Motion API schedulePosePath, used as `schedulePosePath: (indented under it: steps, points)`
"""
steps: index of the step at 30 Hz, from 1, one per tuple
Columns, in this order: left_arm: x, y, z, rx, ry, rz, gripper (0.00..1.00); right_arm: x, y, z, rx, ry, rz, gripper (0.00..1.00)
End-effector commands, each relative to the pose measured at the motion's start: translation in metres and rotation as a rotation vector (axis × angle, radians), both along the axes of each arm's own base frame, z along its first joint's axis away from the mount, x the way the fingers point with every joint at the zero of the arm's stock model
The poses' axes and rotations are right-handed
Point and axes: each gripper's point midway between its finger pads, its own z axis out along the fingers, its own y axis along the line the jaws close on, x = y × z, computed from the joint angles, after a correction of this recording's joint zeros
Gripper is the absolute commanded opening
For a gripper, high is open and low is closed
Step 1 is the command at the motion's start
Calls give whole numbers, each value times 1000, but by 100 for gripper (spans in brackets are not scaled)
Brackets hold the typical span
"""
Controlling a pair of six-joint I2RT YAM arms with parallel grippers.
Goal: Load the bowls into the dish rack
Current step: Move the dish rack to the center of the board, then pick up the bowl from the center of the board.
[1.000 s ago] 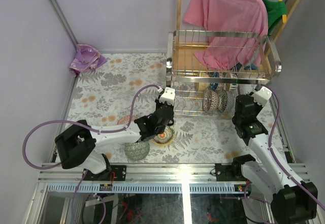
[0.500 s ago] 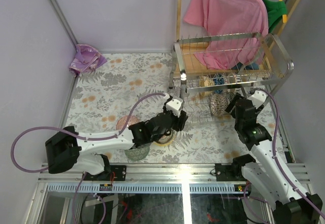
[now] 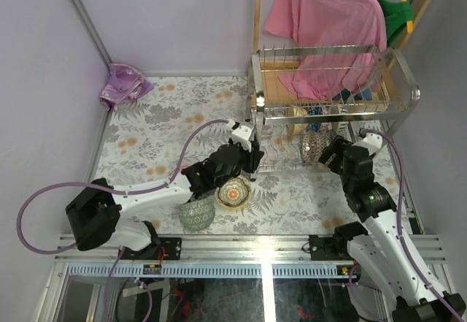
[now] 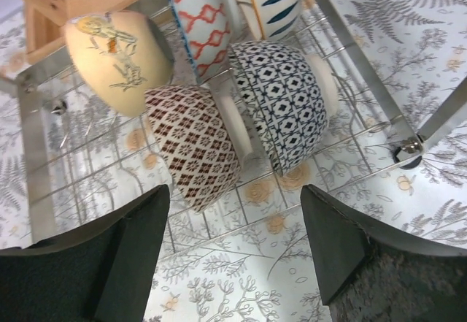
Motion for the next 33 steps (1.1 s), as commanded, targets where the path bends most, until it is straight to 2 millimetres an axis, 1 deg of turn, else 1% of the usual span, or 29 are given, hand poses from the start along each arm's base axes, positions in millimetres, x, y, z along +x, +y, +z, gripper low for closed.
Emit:
schedulePosePath:
  steps: [1, 3, 4, 7, 9, 11, 14, 18, 22, 23, 24, 25, 27, 30, 31, 32, 33]
  points:
    - [24, 7, 6, -36, 15, 32, 29, -1, 27, 19, 85, -26, 130, 81]
    - [22, 6, 13, -42, 13, 17, 29, -5, 36, 21, 106, -8, 177, 81]
    - [17, 5, 16, -50, 18, 0, 31, -7, 42, 22, 117, -4, 211, 81]
    - [-3, 7, 39, -109, -10, -29, 42, -18, 60, 31, 169, -4, 317, 81]
    - [-11, 14, 52, -143, -18, -33, 50, -27, 70, 34, 199, 12, 379, 81]
    - [-18, 20, 66, -157, -20, -42, 52, -35, 80, 38, 233, 29, 434, 81]
    - [-30, 30, 77, -153, -18, -38, 54, -50, 95, 45, 287, 40, 525, 81]
    - [-43, 56, 87, -159, 18, 24, 55, -68, 117, 47, 368, 63, 656, 80]
    - [-48, 99, 90, -180, 98, 186, 56, -71, 131, 42, 418, 90, 729, 78]
    - [-51, 112, 85, -165, 132, 231, 56, -71, 135, 41, 427, 95, 743, 77]
    - [-53, 120, 84, -171, 158, 266, 57, -72, 139, 40, 437, 99, 759, 77]
    - [-55, 126, 83, -171, 185, 294, 60, -72, 143, 39, 443, 99, 777, 76]
    - [-58, 136, 67, -110, 253, 356, 68, -73, 151, 37, 438, 107, 796, 76]
    - [-59, 150, 31, 32, 356, 476, 74, -80, 168, 33, 410, 133, 848, 76]
    - [-60, 151, 18, 88, 386, 493, 77, -83, 176, 30, 403, 154, 875, 75]
    - [-60, 151, 6, 133, 410, 506, 82, -87, 183, 27, 393, 172, 896, 74]
    - [-60, 150, -6, 181, 431, 517, 85, -91, 190, 24, 376, 187, 914, 74]
